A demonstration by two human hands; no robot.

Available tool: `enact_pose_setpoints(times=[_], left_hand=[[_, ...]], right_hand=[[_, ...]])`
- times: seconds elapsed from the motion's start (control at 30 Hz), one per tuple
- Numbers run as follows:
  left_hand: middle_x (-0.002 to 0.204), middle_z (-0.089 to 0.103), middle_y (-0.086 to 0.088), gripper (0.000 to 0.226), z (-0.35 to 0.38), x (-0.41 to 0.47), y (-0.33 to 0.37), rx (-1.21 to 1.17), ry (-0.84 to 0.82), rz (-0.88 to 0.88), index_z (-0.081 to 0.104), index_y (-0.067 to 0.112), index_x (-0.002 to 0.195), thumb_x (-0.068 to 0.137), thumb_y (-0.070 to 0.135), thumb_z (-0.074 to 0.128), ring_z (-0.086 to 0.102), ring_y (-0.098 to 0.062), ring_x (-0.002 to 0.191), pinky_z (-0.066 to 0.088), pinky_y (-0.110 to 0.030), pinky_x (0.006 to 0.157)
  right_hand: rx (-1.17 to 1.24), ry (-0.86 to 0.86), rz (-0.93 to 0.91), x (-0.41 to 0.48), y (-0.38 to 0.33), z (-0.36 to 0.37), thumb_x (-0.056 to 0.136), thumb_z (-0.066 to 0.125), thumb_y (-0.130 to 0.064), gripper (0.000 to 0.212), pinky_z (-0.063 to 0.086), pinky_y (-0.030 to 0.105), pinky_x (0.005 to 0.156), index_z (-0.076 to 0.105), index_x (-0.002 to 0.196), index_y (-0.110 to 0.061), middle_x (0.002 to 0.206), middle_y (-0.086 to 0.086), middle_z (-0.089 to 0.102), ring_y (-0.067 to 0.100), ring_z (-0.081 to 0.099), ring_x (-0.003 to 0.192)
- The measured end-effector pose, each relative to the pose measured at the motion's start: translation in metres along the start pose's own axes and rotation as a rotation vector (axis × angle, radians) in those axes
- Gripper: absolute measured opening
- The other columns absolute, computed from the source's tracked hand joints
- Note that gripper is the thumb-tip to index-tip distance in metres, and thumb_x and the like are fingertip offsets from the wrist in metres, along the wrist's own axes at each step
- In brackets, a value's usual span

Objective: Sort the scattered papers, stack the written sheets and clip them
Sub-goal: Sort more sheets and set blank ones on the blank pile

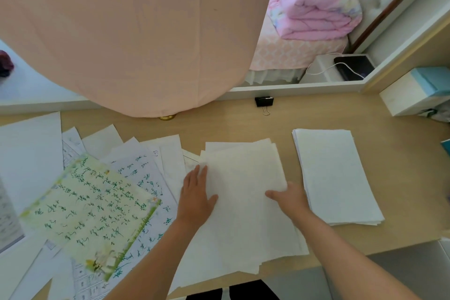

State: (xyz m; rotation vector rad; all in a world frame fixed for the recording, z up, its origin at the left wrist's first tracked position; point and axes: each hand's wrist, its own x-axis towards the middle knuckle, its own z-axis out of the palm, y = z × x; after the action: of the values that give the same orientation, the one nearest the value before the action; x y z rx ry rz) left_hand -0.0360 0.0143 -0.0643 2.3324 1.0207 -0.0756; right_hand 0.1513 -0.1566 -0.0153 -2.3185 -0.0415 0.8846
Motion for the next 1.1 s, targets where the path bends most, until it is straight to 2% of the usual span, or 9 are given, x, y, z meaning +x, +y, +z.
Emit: enact_pose_setpoints(times=[0.13, 0.23, 0.37, 0.5, 0.63, 0.77, 0.93, 1.03, 1.1], left_hand=[[0.165, 0.0, -0.009, 0.098, -0.02, 0.017, -0.006, 0.167, -0.032, -0.074, 0.004, 0.015, 0.157, 0.087, 0.046, 0.064, 0.014, -0.03, 0.148, 0.023, -0.041, 0.119], [0.165, -0.005, -0.008, 0.119, -0.035, 0.042, -0.007, 0.346, -0.152, -0.036, -0.003, 0.016, 0.157, 0.076, 0.059, 0.072, 0.01, -0.03, 0.149, 0.02, -0.041, 0.119], [0.146, 0.032, -0.005, 0.109, -0.045, 0.065, -0.005, 0.383, -0.219, 0.019, 0.03, 0.016, 0.146, 0.061, 0.059, 0.083, 0.032, -0.025, 0.133, 0.036, -0.038, 0.11], [0.127, 0.057, 0.0, 0.075, -0.052, 0.08, 0.001, 0.421, -0.307, -0.022, 0.045, 0.019, 0.133, 0.073, 0.052, 0.078, 0.053, -0.023, 0.117, 0.037, -0.034, 0.1], [0.135, 0.056, 0.004, 0.046, -0.06, 0.086, 0.01, 0.16, -0.44, -0.023, 0.056, 0.021, 0.136, 0.092, 0.033, 0.065, 0.05, -0.021, 0.127, 0.035, -0.03, 0.103], [0.106, 0.071, 0.002, 0.033, -0.074, 0.087, 0.025, 0.028, -0.354, 0.111, 0.074, 0.019, 0.104, 0.086, -0.001, 0.054, 0.063, -0.022, 0.102, 0.048, -0.029, 0.081], [0.09, 0.074, 0.012, 0.01, -0.097, 0.084, 0.053, -0.374, -0.375, 0.086, 0.079, 0.027, 0.093, 0.088, 0.025, 0.071, 0.069, -0.012, 0.087, 0.056, -0.026, 0.078], [0.105, 0.07, 0.019, 0.021, -0.099, 0.083, 0.052, -0.491, -0.28, 0.012, 0.073, 0.031, 0.112, 0.092, 0.025, 0.068, 0.065, 0.002, 0.096, 0.052, -0.019, 0.084], [0.121, 0.065, 0.012, 0.032, -0.09, 0.079, 0.038, -0.449, -0.113, -0.079, 0.061, 0.027, 0.13, 0.099, 0.022, 0.058, 0.06, -0.006, 0.109, 0.044, -0.021, 0.091]], right_hand=[[0.071, -0.01, -0.006, 0.009, 0.004, -0.029, 0.084, 0.077, -0.012, 0.023, 0.049, 0.023, 0.061, 0.071, 0.105, -0.006, 0.099, 0.005, 0.071, 0.013, 0.064, 0.075], [0.071, -0.04, -0.005, 0.014, 0.01, -0.032, 0.087, 0.072, -0.008, 0.023, 0.05, 0.028, 0.074, 0.07, 0.111, -0.008, 0.103, 0.005, 0.071, 0.02, 0.065, 0.084], [0.078, -0.083, 0.002, 0.019, 0.015, -0.025, 0.089, 0.07, -0.009, 0.027, 0.053, 0.035, 0.084, 0.068, 0.115, -0.01, 0.106, 0.004, 0.07, 0.024, 0.065, 0.095], [0.077, -0.195, -0.017, 0.022, 0.017, -0.026, 0.089, 0.069, -0.009, 0.029, 0.055, 0.039, 0.087, 0.068, 0.118, -0.014, 0.109, 0.003, 0.071, 0.023, 0.068, 0.098], [0.04, -0.267, -0.022, 0.027, 0.015, -0.035, 0.086, 0.071, -0.008, 0.026, 0.055, 0.036, 0.081, 0.07, 0.111, -0.017, 0.106, 0.002, 0.073, 0.02, 0.069, 0.094], [0.033, -0.306, -0.052, 0.025, 0.004, -0.038, 0.086, 0.069, -0.008, 0.025, 0.057, 0.038, 0.085, 0.069, 0.108, -0.02, 0.105, 0.0, 0.073, 0.02, 0.07, 0.095], [0.013, -0.387, -0.123, 0.022, -0.015, -0.032, 0.084, 0.071, -0.009, 0.026, 0.058, 0.044, 0.088, 0.068, 0.107, -0.021, 0.103, -0.001, 0.075, 0.018, 0.073, 0.092], [-0.003, -0.334, -0.132, 0.024, -0.017, -0.03, 0.083, 0.07, -0.007, 0.036, 0.058, 0.044, 0.086, 0.058, 0.112, -0.025, 0.108, -0.003, 0.071, 0.019, 0.07, 0.094], [-0.009, -0.242, -0.117, 0.024, -0.014, -0.031, 0.082, 0.068, -0.006, 0.051, 0.055, 0.037, 0.079, 0.048, 0.124, -0.028, 0.113, -0.005, 0.063, 0.019, 0.065, 0.098]])
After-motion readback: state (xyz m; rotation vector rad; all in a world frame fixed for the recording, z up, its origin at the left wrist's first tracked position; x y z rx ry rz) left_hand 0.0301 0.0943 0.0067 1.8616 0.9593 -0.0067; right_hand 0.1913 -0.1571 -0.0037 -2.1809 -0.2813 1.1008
